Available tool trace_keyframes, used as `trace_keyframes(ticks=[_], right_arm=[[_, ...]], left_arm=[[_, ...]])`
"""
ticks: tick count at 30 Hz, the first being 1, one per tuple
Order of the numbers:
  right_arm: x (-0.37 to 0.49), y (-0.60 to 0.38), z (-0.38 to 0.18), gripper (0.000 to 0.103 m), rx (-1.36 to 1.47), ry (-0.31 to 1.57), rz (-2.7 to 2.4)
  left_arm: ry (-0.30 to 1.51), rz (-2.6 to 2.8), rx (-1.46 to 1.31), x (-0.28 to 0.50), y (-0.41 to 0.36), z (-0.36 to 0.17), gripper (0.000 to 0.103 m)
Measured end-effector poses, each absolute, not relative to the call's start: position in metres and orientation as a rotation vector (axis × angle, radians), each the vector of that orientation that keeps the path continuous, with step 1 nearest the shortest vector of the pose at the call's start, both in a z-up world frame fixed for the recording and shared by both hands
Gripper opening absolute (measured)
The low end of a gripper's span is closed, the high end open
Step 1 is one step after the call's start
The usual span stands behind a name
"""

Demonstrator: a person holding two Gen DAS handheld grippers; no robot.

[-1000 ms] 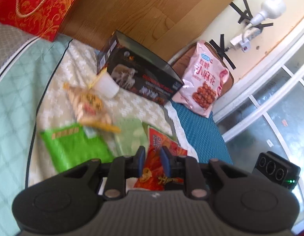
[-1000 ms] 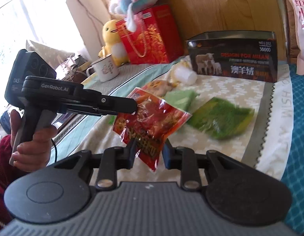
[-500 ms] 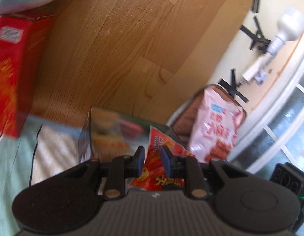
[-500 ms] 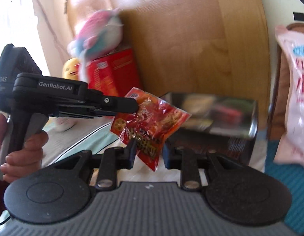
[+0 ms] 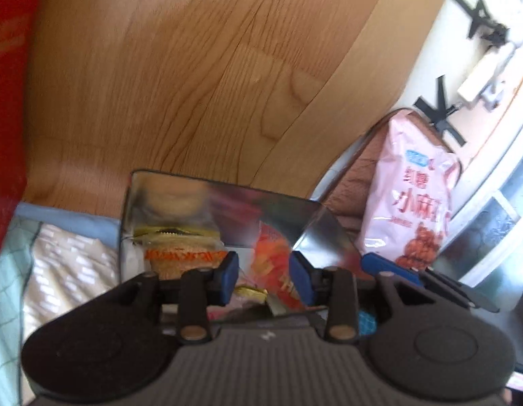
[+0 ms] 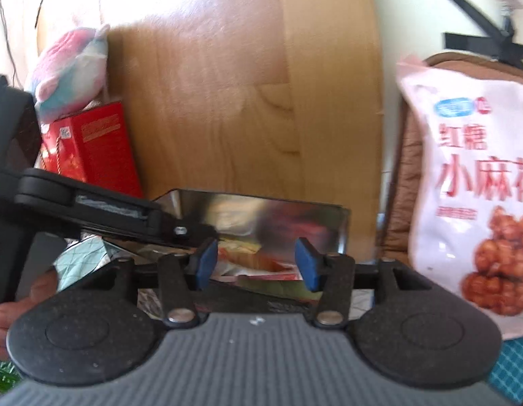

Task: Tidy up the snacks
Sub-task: 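Carry the red-orange bag into the black box and release, then withdraw the open left tool from the black box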

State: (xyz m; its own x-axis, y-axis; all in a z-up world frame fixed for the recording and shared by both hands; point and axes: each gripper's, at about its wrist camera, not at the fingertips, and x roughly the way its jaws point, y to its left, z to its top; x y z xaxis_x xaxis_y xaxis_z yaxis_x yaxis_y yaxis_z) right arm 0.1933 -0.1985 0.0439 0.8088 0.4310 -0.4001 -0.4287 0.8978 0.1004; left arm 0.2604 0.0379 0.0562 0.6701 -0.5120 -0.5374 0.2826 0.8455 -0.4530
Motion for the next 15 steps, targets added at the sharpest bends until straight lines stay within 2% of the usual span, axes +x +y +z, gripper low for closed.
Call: trace_keyframes(ticks=[2, 4, 7, 15], right_arm=[[0.184, -0.205, 0.044, 0.056, 0.013, 0.414, 0.435], [0.167, -0.213, 0.044, 0.056, 0.028, 0.391, 0.421], [0.150, -0.214, 0.039, 0.057, 0.045, 0.404, 0.457], [0.105, -0.184, 0.010, 0.058, 0.081, 0.583, 0.651]], left_arm=[[0.678, -0.467, -0.344, 0.243, 0.051, 0.065, 0.044], [0.653, -0.473, -0.346, 0.224, 0.068, 0.071, 0.047], [0.654, -0.441, -0.361, 0.193, 0.099, 0.068, 0.047], [0.774, -0.309, -0.457, 0.127, 0.156, 0.023, 0.047]])
